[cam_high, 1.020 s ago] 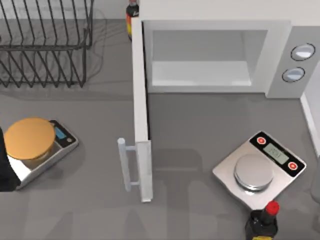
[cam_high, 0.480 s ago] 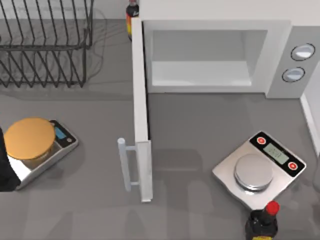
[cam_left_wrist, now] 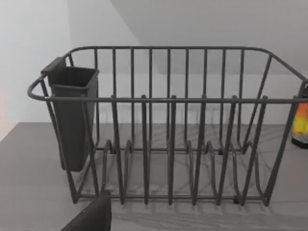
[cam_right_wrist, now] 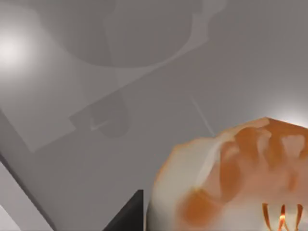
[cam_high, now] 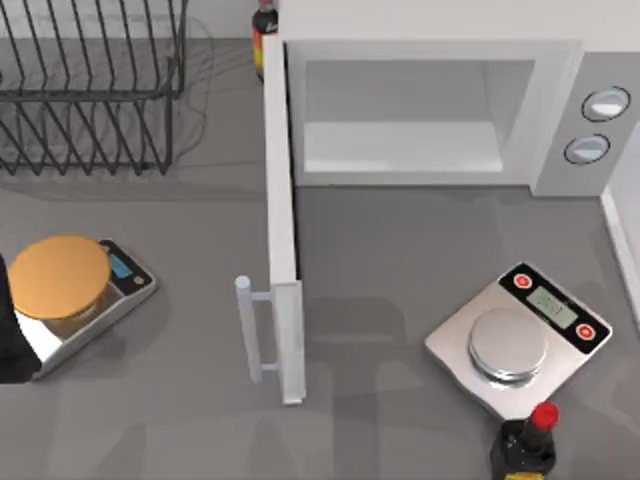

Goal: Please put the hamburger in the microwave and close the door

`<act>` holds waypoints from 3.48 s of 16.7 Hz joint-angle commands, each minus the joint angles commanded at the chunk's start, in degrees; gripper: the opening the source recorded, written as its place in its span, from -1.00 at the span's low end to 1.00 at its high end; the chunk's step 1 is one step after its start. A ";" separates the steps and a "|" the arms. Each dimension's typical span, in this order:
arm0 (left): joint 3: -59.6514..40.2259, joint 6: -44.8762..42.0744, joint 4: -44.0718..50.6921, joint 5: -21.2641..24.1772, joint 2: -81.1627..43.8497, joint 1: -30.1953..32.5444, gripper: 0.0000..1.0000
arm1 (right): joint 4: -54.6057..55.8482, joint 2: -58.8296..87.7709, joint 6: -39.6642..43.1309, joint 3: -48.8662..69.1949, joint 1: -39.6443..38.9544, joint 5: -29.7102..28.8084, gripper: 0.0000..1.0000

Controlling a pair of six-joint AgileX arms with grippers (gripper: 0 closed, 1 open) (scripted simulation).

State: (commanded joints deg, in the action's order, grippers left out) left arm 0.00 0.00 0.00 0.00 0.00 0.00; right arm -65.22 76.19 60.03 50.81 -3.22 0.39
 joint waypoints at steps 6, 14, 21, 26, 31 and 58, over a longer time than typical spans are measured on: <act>0.00 0.00 0.00 0.00 0.00 0.00 1.00 | -0.96 -0.82 -0.24 0.98 -0.07 0.00 -1.00; 0.00 0.00 0.00 0.00 0.00 0.00 1.00 | 18.95 11.15 -14.66 7.18 -7.48 -7.88 -1.00; 0.00 0.00 0.00 0.00 0.00 0.00 1.00 | 56.14 31.49 -40.76 11.88 -19.25 -20.17 -1.00; 0.00 0.00 0.00 0.00 0.00 0.00 1.00 | 83.61 44.08 -60.00 13.07 -27.27 -28.74 -1.00; 0.00 0.00 0.00 0.00 0.00 0.00 1.00 | 99.45 50.27 -73.34 14.33 -32.31 -34.79 -1.00; 0.00 0.00 0.00 0.00 0.00 0.00 1.00 | 85.51 76.00 -70.69 58.54 -23.19 -27.12 -1.00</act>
State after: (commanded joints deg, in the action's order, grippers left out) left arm 0.00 0.00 0.00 0.00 0.00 0.00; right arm 20.29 152.19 -10.65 109.35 -26.41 -26.73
